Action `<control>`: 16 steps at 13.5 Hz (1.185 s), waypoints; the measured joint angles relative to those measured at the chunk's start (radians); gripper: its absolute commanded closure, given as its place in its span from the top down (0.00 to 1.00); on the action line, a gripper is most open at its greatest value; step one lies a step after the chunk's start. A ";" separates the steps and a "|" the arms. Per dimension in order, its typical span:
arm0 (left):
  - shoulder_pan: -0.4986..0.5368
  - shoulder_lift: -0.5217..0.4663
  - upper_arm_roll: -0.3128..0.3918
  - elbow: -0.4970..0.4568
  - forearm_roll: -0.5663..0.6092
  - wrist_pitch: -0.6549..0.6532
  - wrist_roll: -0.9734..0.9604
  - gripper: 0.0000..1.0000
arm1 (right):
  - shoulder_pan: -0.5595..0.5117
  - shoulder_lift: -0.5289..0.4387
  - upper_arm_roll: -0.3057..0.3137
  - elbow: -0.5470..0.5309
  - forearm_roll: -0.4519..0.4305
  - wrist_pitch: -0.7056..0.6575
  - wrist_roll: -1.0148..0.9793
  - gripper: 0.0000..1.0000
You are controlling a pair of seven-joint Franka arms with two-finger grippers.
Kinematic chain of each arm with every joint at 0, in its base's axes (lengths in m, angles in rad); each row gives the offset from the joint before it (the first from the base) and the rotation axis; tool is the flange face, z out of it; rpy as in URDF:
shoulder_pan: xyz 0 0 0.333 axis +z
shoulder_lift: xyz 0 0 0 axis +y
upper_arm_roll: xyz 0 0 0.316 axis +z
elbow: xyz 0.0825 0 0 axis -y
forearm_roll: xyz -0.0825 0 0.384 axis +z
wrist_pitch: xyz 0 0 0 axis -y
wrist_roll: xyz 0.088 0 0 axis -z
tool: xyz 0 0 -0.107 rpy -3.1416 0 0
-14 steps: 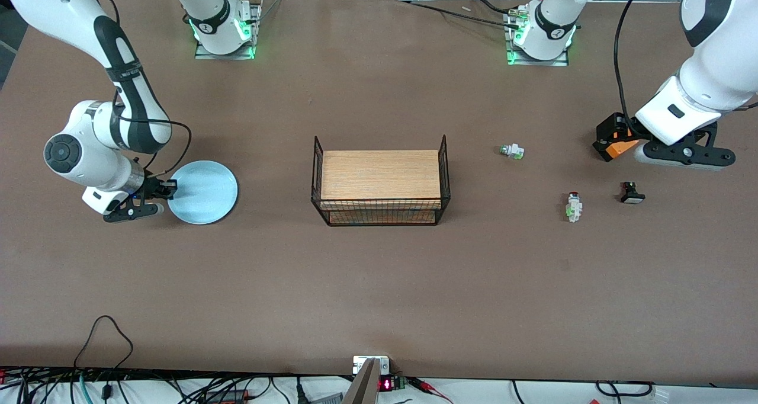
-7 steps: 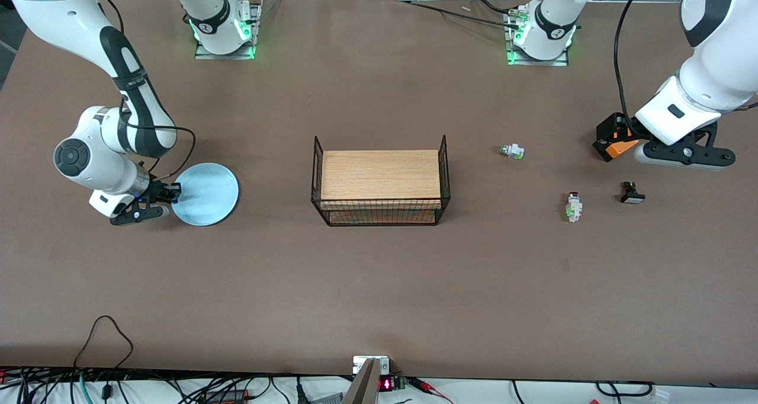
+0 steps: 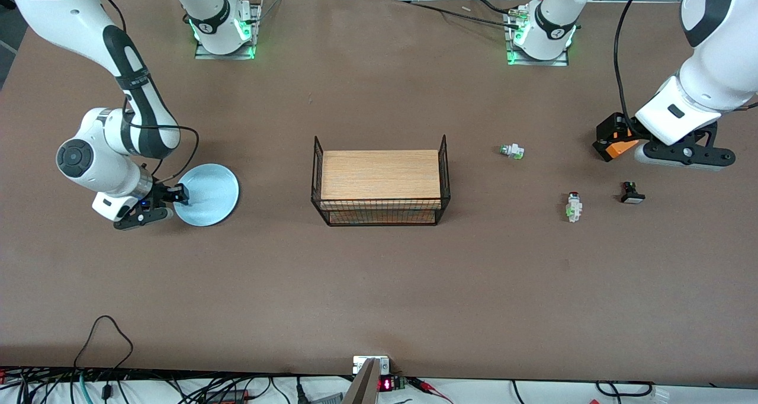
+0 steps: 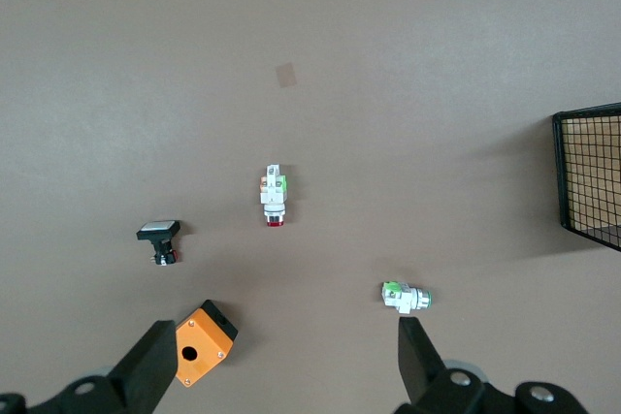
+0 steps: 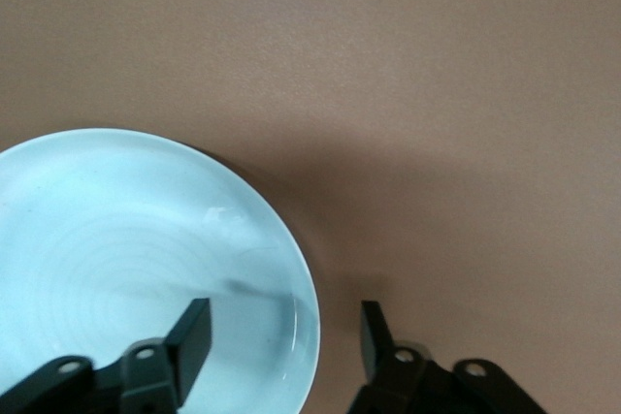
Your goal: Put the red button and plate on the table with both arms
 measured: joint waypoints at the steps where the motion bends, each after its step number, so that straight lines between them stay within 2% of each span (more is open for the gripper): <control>1: 0.000 0.000 0.000 0.000 0.000 0.000 0.000 1.00 | 0.004 -0.001 0.001 0.000 0.000 0.008 -0.005 1.00; 6: 0.000 0.000 0.000 0.000 0.000 0.000 0.000 1.00 | 0.030 0.001 0.002 -0.044 0.000 0.132 -0.011 1.00; 9: 0.000 0.000 0.000 0.000 0.000 0.000 0.000 1.00 | 0.024 -0.015 -0.001 -0.032 0.000 0.108 -0.011 1.00; 11: 0.000 0.000 0.000 0.000 0.000 0.000 0.000 1.00 | 0.024 -0.041 -0.001 0.053 0.004 -0.086 -0.010 1.00; 14: 0.000 0.000 0.000 0.000 0.000 0.000 0.000 1.00 | 0.025 -0.075 -0.001 0.288 0.025 -0.467 -0.009 1.00; 16: 0.000 0.000 0.000 0.000 0.000 0.000 0.000 1.00 | 0.025 -0.088 -0.001 0.410 0.026 -0.639 -0.009 1.00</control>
